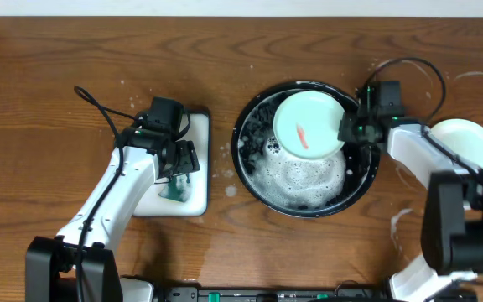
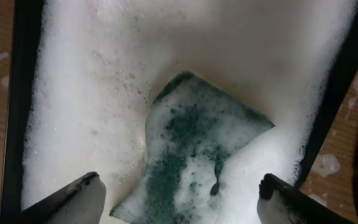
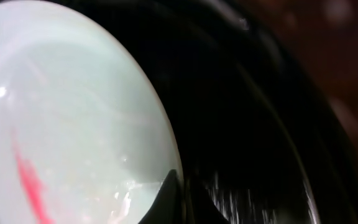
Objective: Clean dirty plates on tray and stack at the side
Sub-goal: 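Grip the remaining pale green plate's rim and pull it to tray center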
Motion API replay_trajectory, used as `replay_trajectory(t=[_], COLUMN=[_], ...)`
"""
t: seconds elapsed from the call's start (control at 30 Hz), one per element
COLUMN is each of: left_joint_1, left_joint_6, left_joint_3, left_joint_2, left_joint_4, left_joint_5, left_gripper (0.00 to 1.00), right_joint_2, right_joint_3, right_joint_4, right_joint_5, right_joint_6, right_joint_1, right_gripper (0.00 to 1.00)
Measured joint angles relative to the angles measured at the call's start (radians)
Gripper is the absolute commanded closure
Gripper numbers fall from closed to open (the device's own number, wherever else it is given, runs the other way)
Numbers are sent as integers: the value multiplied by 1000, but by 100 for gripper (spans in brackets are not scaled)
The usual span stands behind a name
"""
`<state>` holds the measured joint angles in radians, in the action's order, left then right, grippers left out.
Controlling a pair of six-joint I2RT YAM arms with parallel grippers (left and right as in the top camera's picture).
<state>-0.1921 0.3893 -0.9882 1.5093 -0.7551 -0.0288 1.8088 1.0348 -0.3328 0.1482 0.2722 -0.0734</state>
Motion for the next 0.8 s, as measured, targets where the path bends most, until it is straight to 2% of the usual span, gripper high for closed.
replay_trajectory(t=[0.17, 0.3, 0.37, 0.4, 0.5, 0.6, 0.67, 0.8], left_joint_1=[0, 0, 0, 0, 0, 0, 0, 0], left_joint_6=[0, 0, 0, 0, 0, 0, 0, 0], left_joint_3=[0, 0, 0, 0, 0, 0, 0, 0], left_joint_2=[0, 0, 0, 0, 0, 0, 0, 0], left_joint_4=[0, 0, 0, 0, 0, 0, 0, 1], left_joint_5=[0, 0, 0, 0, 0, 0, 0, 0], left_gripper=[18, 18, 18, 18, 18, 18, 18, 18], right_joint_2=[-127, -148, -147, -148, -148, -148, -148, -147], right_joint_3=[0, 0, -2, -2, -2, -3, -3, -3], right_joint_4=[-212, -334, -391, -412, -441, -359, -253, -128], right_joint_5=[-4, 5, 21, 29, 51, 56, 60, 62], right_joint_6=[41, 71, 98, 102, 124, 114, 64, -170], right_joint_1=[0, 0, 0, 0, -1, 0, 4, 10], right_gripper=[99, 98, 59, 54, 58, 80, 77, 57])
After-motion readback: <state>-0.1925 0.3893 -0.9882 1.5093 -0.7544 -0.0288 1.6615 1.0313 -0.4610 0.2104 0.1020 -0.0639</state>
